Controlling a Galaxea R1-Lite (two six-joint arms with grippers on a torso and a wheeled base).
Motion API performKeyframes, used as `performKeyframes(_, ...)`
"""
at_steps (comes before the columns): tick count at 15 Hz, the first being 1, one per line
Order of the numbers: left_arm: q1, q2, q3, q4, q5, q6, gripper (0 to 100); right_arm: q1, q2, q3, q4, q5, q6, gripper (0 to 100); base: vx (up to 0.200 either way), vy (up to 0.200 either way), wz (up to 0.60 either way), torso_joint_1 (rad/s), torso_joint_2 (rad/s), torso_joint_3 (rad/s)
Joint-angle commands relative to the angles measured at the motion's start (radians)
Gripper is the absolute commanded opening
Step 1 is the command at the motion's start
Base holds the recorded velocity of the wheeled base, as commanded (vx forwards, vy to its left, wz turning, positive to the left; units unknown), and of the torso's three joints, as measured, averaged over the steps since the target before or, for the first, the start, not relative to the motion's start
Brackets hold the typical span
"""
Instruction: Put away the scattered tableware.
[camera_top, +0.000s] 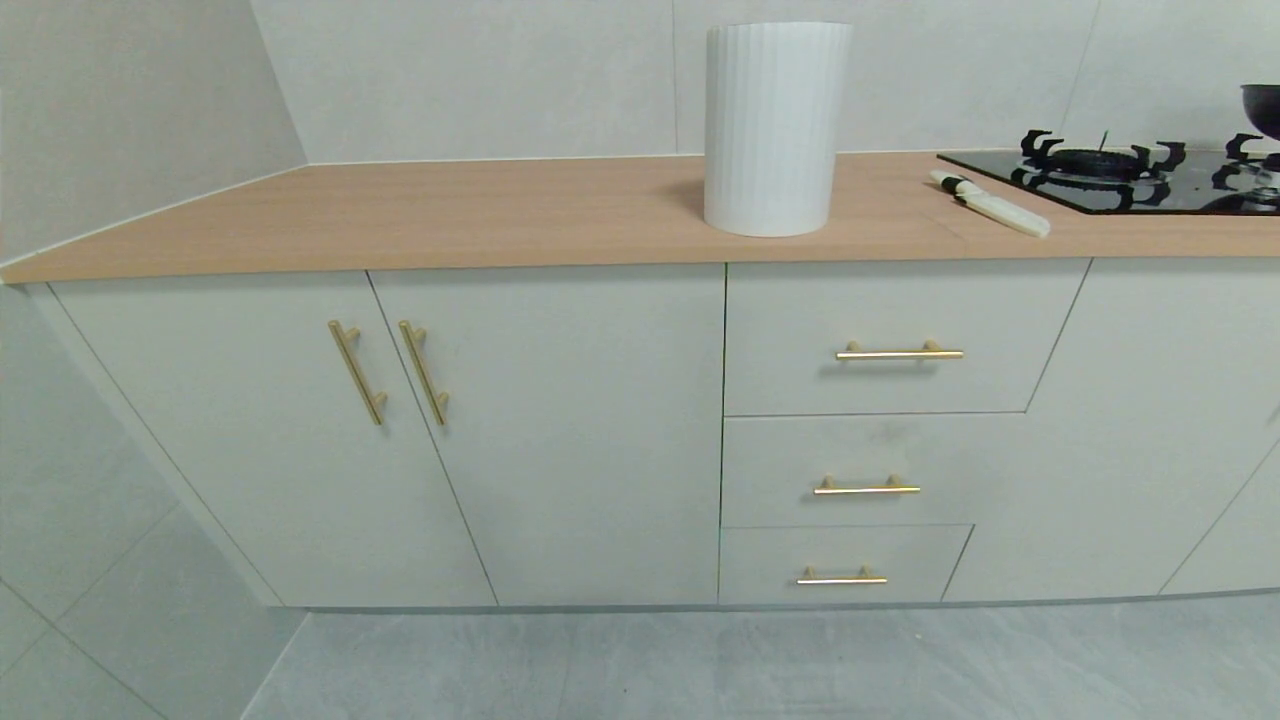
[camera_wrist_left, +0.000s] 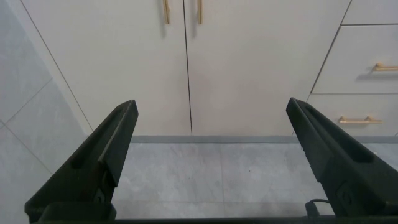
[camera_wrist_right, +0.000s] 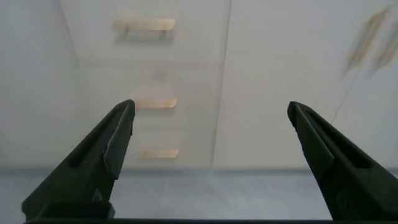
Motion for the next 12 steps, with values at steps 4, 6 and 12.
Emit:
performKeyframes(4,0.0,0.0,0.0,-0.001,0.0,0.0,100,0.001,0.002,0.015,0.021,0.026,0.019,100,0.0,0.0,0.0,0.0,0.0,0.0)
performKeyframes(6,0.0,0.0,0.0,-0.001,0.0,0.0,100,0.001,0.002,0.015,0.021,0.032,0.015,100,0.0,0.0,0.0,0.0,0.0,0.0)
performKeyframes(12,0.0,0.0,0.0,-0.001,-0.003,0.014,100,0.001,0.002,0.015,0.021,0.049,0.042,100,0.0,0.0,0.0,0.0,0.0,0.0)
